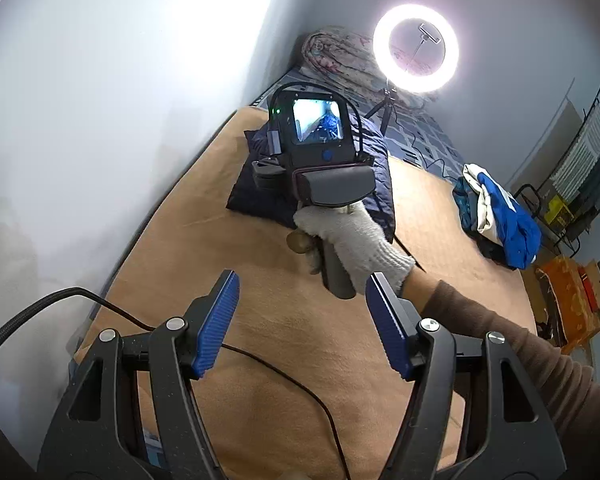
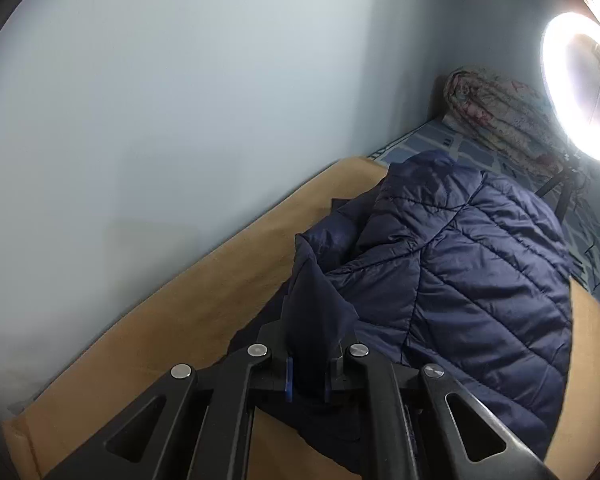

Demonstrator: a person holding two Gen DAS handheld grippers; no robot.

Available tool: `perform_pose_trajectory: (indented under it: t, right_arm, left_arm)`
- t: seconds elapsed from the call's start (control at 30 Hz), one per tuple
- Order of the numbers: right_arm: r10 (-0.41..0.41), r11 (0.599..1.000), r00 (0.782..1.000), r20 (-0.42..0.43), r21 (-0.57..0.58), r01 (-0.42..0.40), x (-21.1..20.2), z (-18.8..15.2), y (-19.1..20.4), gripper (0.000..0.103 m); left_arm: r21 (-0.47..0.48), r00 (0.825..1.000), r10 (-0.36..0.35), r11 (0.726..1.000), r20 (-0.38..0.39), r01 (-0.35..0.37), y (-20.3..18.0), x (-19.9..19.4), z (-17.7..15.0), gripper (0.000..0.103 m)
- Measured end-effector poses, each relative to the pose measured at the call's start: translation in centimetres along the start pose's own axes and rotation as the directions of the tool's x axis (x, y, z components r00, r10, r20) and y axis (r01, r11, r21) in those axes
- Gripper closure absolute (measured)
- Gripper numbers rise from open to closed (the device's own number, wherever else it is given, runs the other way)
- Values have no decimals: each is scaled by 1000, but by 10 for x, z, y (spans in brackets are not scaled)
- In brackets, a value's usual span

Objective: Fold large clothes

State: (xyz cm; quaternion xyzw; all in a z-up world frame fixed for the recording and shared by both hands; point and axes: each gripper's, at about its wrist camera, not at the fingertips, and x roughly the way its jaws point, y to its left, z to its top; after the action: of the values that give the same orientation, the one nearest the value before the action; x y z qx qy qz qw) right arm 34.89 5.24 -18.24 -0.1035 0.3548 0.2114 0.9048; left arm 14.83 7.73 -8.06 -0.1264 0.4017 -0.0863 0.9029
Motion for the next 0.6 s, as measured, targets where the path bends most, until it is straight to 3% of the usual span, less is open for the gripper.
perform_pose_trajectory:
  t: [0.37,0.47,0.6]
  right_arm:
    - [84,996,993,-86,-16,-86,31,-19,-4,93]
    - [143,989,987,-79,-17,-145,34,-13,-13,78]
    - [249,968,967,-50,19,-249,7,-9,-28,62]
  left_arm:
    - [-6,1000,13,1000,4,-13,1,2,0,36]
    - [4,1000,29,1000,8,-29,-2,3,-1,36]
    - [9,999,50,999,21,-50,1,1,-2,36]
